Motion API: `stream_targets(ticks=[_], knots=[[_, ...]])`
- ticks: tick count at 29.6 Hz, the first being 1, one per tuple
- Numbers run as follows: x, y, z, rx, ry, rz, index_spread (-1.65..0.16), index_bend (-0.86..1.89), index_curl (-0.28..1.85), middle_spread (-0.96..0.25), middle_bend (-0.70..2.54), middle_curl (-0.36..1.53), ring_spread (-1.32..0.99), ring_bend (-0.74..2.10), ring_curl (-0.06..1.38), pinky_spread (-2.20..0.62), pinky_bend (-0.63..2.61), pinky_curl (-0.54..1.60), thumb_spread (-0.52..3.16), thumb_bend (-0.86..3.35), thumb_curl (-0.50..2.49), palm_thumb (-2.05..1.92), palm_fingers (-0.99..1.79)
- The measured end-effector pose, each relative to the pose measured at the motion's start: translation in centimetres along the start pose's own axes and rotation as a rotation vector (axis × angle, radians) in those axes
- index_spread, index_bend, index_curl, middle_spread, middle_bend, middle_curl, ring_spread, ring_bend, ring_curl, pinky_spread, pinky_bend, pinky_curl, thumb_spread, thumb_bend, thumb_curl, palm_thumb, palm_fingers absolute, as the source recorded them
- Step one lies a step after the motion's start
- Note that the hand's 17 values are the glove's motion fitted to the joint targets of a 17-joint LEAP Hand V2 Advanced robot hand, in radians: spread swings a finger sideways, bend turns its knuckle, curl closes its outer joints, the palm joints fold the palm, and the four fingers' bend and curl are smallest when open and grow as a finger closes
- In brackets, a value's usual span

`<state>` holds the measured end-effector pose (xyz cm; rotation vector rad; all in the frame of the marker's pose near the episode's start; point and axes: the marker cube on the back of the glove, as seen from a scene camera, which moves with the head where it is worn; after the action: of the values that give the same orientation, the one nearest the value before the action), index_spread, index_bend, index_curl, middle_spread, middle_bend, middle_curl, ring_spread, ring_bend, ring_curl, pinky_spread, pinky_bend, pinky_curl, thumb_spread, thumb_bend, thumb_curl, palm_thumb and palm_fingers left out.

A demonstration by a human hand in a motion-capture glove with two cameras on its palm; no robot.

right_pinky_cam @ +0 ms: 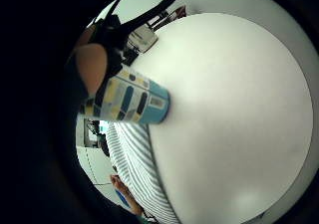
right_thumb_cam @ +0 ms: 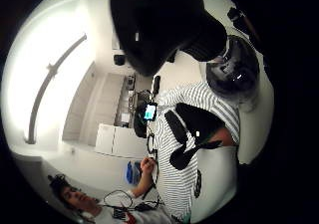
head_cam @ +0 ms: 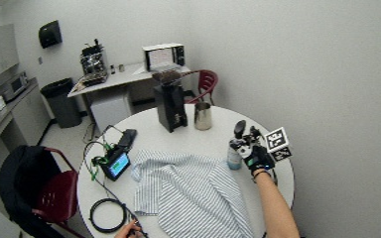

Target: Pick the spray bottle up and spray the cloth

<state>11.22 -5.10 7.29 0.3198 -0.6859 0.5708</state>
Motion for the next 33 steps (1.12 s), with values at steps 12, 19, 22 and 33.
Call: stream_targets(ticks=[12,19,22,33], knots=[[3.7,0.3,-0.7,0.234,-0.082,0.038,-0.31,0.15,0.05,-0.05,0.52,0.36,-0.04,0.70,0.35,0.11,0.71,0.34,0.95,0.08,0.28,0.72,0.54],[2.8,-0.1,2.3,0.170,-0.201,-0.025,-0.27,0.18,0.15,-0.09,0.47,0.36,-0.07,0.64,0.34,0.15,0.58,0.31,0.93,0.12,0.35,0.88,0.70],[1.4,-0.4,1.8,0.108,-0.308,-0.096,-0.26,0.15,0.17,-0.09,0.46,0.37,-0.07,0.64,0.35,0.17,0.54,0.31,0.92,0.11,0.37,0.91,0.73],[-5.1,1.0,-2.2,-0.223,-0.426,-0.387,-0.24,0.11,0.19,-0.10,0.40,0.38,-0.09,0.64,0.36,0.15,0.48,0.31,0.90,0.04,0.44,0.93,0.81]])
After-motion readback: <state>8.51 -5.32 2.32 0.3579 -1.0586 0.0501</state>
